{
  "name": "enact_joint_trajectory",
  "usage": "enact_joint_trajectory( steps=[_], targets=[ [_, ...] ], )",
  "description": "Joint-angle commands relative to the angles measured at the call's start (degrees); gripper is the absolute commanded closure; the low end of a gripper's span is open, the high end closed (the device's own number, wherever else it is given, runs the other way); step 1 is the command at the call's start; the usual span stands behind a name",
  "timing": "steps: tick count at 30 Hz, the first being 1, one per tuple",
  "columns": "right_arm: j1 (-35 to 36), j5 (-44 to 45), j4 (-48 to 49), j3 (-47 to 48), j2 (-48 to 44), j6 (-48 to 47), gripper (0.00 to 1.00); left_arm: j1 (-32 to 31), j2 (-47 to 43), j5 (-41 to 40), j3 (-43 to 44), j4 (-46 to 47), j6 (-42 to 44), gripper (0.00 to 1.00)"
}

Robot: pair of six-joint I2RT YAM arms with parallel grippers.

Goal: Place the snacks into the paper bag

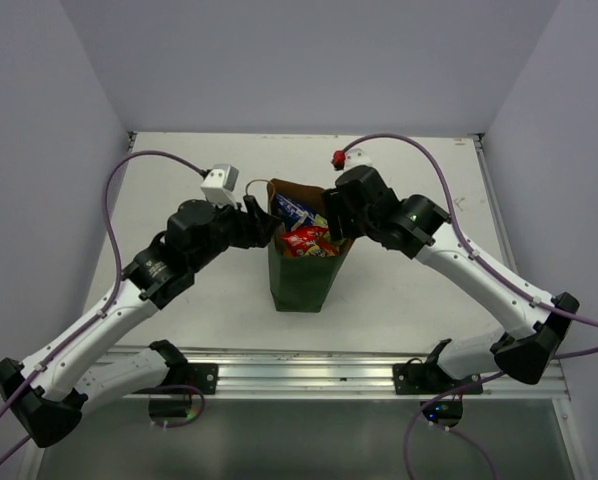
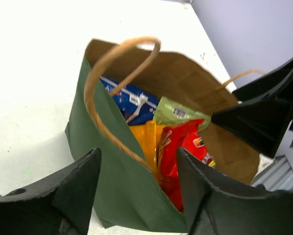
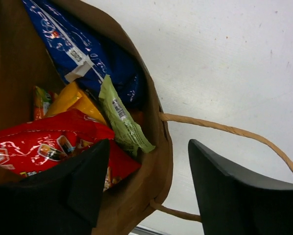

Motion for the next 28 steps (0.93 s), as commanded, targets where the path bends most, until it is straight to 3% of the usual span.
enact_joint_trajectory(
  steps=[1,6,8,10,12,15,16,18,22,28],
  targets=[
    [-0.1,-2.3,2.1,5.4,-2.1,-2.4,0.29,-0.3,-1.3,-6.3,8.4,-0.9,3.8,0.31],
    [-0.1,-2.8,0.2,10.9,-6.4,-2.3,0.25,-0.4,-3.4,-14.2,19.0,-5.7,5.3,0.3],
    [-0.1,3.3,-2.6,14.2,-9.1,-1.4,0.23,-0.4,-4.7,-22.0,21.8,-8.1,6.3,0.29],
    [-0.2,12.2,-6.5,17.2,-10.7,-2.6,0.24,-0.3,-6.3,-29.4,21.8,-9.3,8.9,0.22],
    [-0.1,20.3,-9.3,17.6,-11.5,-3.5,0.22,-0.3,-5.4,-31.7,20.5,-11.4,11.8,0.15],
    [-0.1,32.8,-13.2,14.6,-13.0,-4.2,0.14,1.6,-1.8,-29.3,17.1,-15.5,15.3,0.1],
    [-0.1,35.2,-13.6,11.1,-13.6,-4.3,0.11,3.4,-1.5,-23.2,15.7,-15.5,15.0,0.09],
    [-0.1,39.2,-13.5,6.8,-15.3,-3.7,0.11,12.7,-3.9,-14.3,10.3,-12.0,14.1,0.09],
    [-0.1,41.3,-12.7,-4.0,-17.7,-0.1,0.09,26.4,-5.0,-7.0,7.5,-8.7,15.0,0.08],
    [-0.7,42.4,-9.7,-8.8,-19.9,-2.3,0.12,28.4,-1.6,-4.7,9.0,-5.6,16.0,0.07]
  ],
)
